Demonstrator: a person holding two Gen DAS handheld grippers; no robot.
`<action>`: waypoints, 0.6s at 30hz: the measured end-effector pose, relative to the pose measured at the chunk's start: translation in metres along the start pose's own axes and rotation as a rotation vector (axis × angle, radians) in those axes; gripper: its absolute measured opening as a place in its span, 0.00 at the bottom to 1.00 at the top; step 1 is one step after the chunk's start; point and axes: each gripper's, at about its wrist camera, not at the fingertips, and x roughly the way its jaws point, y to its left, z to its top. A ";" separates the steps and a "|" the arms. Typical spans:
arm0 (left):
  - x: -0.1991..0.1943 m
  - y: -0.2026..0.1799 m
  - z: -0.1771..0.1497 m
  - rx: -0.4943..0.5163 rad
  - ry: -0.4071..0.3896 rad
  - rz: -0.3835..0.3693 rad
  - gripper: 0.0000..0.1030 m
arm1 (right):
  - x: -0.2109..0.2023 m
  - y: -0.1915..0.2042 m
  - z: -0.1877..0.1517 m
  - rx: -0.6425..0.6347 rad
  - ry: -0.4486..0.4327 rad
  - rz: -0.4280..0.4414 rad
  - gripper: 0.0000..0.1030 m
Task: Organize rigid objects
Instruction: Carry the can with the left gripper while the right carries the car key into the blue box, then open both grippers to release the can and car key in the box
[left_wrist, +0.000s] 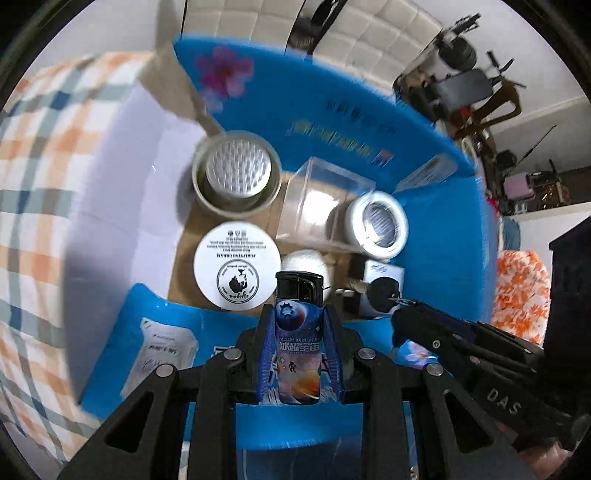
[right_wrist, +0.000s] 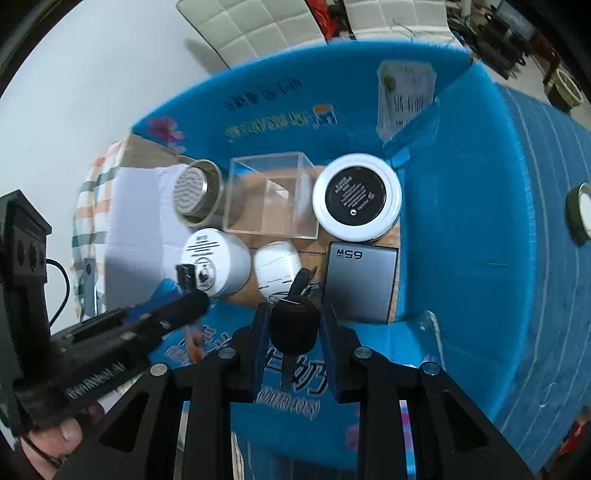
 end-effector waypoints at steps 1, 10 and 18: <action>0.009 -0.001 0.001 0.008 0.020 0.008 0.22 | 0.006 -0.001 0.001 0.004 0.002 -0.009 0.28; 0.035 0.004 0.005 0.017 0.081 0.026 0.22 | 0.034 0.006 0.007 -0.042 0.065 -0.076 0.28; 0.027 -0.011 0.013 0.040 0.079 0.064 0.22 | 0.032 0.010 0.005 -0.036 0.056 -0.120 0.29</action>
